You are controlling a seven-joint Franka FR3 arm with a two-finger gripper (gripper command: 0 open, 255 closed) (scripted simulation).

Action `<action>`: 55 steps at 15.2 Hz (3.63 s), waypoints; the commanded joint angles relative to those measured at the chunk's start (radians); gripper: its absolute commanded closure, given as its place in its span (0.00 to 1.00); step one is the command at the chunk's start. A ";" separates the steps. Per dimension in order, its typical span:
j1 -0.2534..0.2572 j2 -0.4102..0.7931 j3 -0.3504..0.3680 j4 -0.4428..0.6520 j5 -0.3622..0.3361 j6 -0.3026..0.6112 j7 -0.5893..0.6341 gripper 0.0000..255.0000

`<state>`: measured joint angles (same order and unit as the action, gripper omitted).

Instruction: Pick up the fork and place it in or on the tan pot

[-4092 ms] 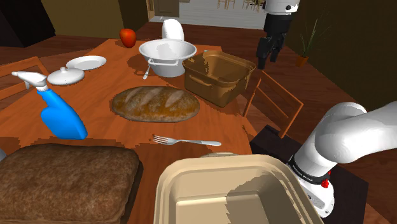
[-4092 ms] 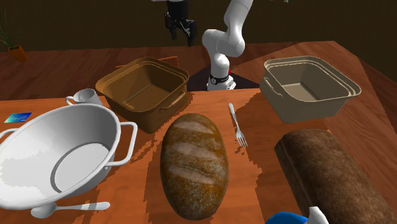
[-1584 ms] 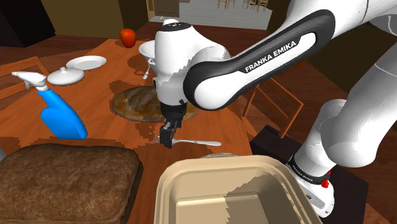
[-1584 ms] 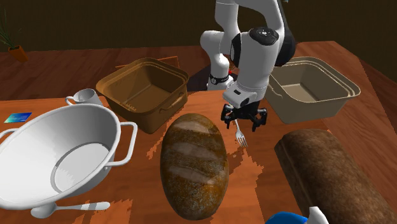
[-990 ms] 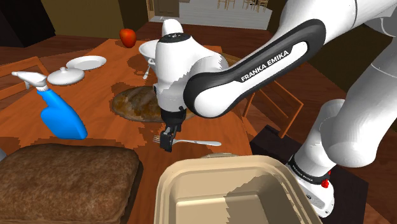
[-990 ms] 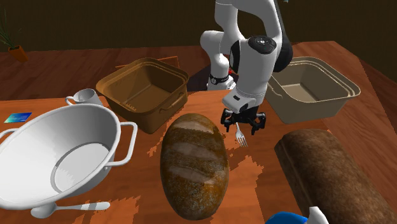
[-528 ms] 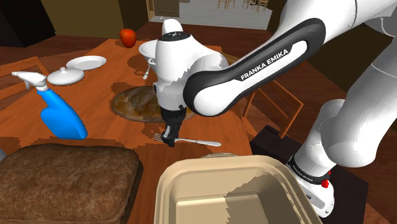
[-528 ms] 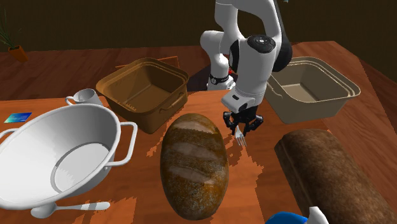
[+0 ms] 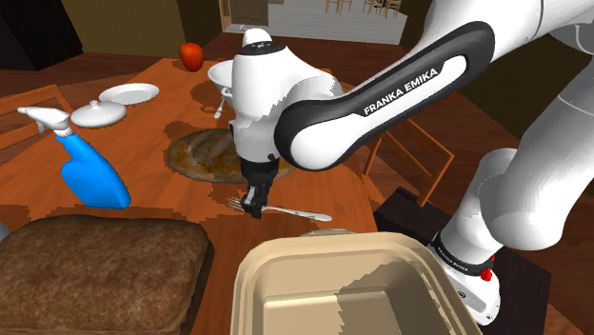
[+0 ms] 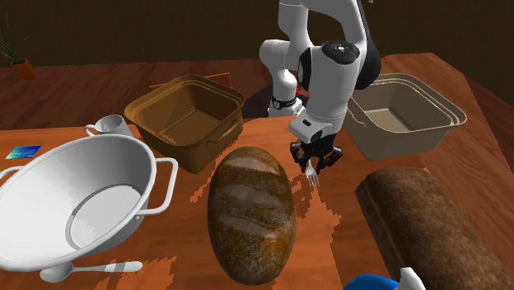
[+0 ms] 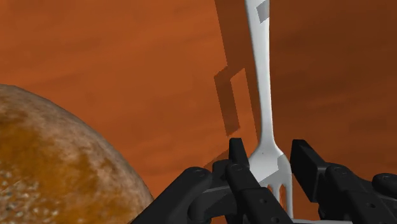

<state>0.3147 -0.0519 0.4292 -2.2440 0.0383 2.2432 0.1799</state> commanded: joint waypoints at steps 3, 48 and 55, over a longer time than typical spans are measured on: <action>0.000 -0.026 -0.002 0.030 0.012 -0.055 -0.008 1.00; 0.073 -0.272 0.059 0.300 0.116 -0.542 0.119 1.00; 0.138 -0.355 0.144 0.260 0.177 -0.562 0.253 1.00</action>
<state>0.4446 -0.3997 0.5602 -1.9851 0.2076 1.6870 0.4117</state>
